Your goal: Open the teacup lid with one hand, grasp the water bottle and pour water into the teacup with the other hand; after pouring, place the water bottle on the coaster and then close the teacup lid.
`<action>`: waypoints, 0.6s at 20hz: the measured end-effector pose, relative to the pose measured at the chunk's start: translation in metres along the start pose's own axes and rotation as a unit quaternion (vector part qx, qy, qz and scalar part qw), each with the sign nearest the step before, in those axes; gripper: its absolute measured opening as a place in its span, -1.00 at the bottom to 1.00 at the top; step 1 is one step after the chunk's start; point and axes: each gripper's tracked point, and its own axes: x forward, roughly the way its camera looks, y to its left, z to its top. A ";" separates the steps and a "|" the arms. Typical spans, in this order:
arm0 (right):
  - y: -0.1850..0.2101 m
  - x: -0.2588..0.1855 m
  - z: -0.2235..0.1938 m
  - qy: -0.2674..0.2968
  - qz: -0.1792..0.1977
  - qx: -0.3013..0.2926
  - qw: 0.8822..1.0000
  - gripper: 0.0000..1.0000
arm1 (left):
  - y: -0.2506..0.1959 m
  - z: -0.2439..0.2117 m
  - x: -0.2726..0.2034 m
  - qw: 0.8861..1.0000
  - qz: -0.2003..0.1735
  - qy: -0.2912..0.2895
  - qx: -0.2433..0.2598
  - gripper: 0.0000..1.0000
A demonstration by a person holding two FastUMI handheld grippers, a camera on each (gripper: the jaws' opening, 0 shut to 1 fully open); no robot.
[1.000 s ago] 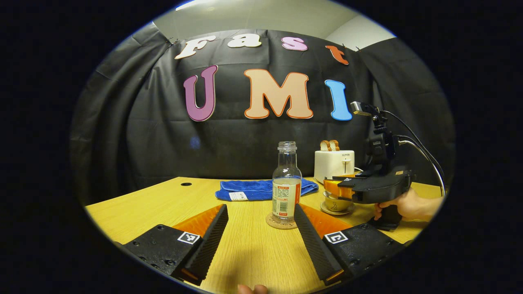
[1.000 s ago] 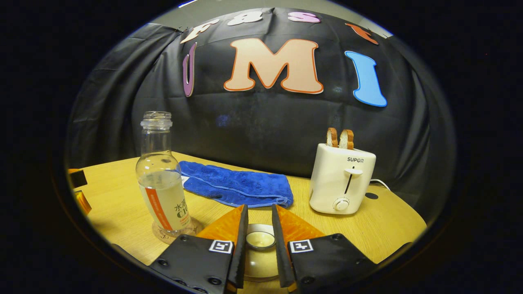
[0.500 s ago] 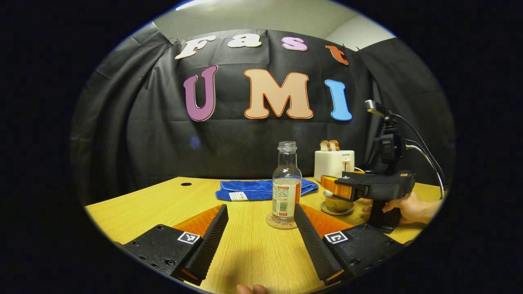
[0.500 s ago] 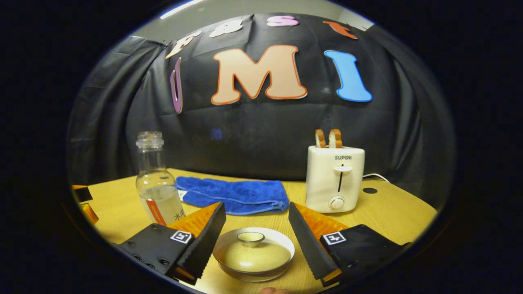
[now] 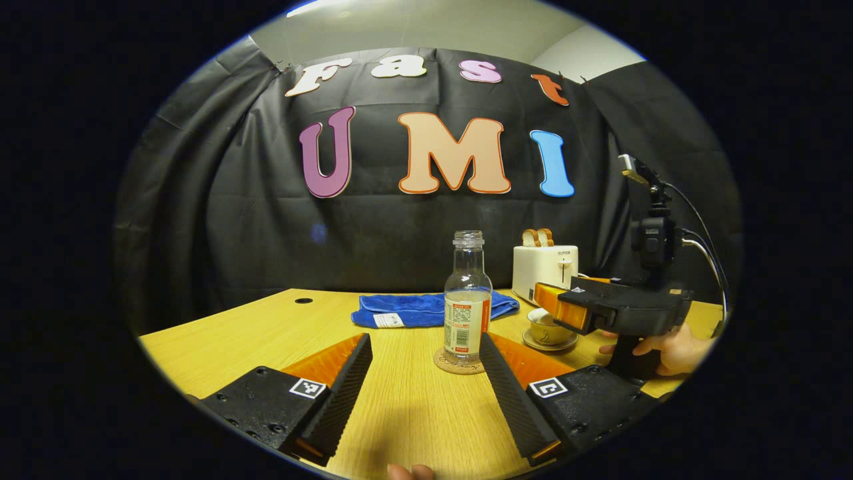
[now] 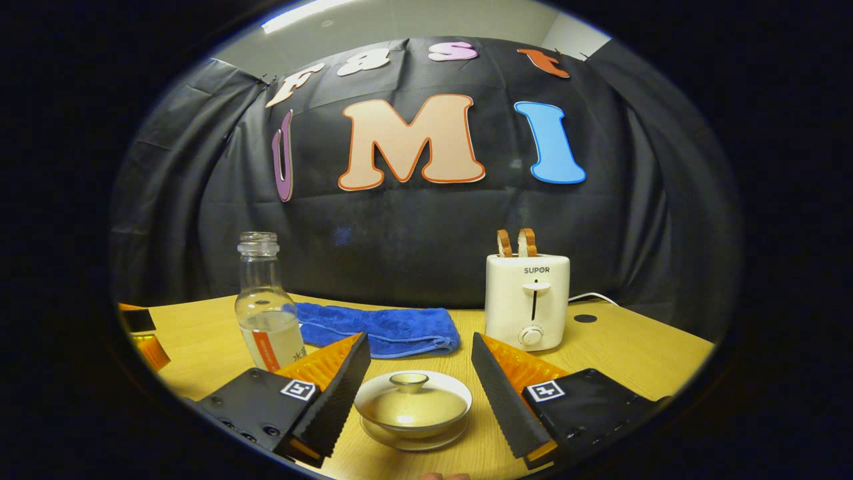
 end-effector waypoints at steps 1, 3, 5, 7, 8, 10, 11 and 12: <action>-0.003 -0.007 0.001 -0.001 -0.010 -0.001 1.000 0.87 | 0.000 -0.001 0.000 1.000 0.000 0.000 0.000 0.89; -0.005 -0.024 0.002 -0.002 -0.031 -0.002 1.000 0.96 | 0.000 -0.001 0.000 1.000 0.000 0.000 0.000 0.89; -0.007 -0.039 0.003 -0.004 -0.047 -0.002 0.999 1.00 | 0.000 -0.001 0.000 1.000 0.000 0.000 0.000 0.89; -0.010 -0.056 0.004 -0.005 -0.068 -0.003 0.998 1.00 | 0.001 -0.001 0.000 1.000 0.002 0.001 0.000 0.89; -0.009 -0.065 0.004 -0.005 -0.074 -0.002 0.997 0.86 | 0.001 -0.002 0.000 1.000 0.003 0.001 -0.001 0.89; -0.002 -0.083 0.004 -0.006 -0.080 -0.002 0.997 0.95 | 0.001 0.000 -0.002 1.000 0.004 0.001 0.000 0.89; -0.001 -0.093 0.004 -0.007 -0.083 -0.003 0.996 0.86 | 0.001 -0.001 -0.002 1.000 0.006 0.001 -0.001 0.89; 0.003 -0.101 0.004 -0.006 -0.084 -0.004 0.996 0.96 | 0.002 -0.001 -0.005 1.000 0.008 0.001 -0.001 0.89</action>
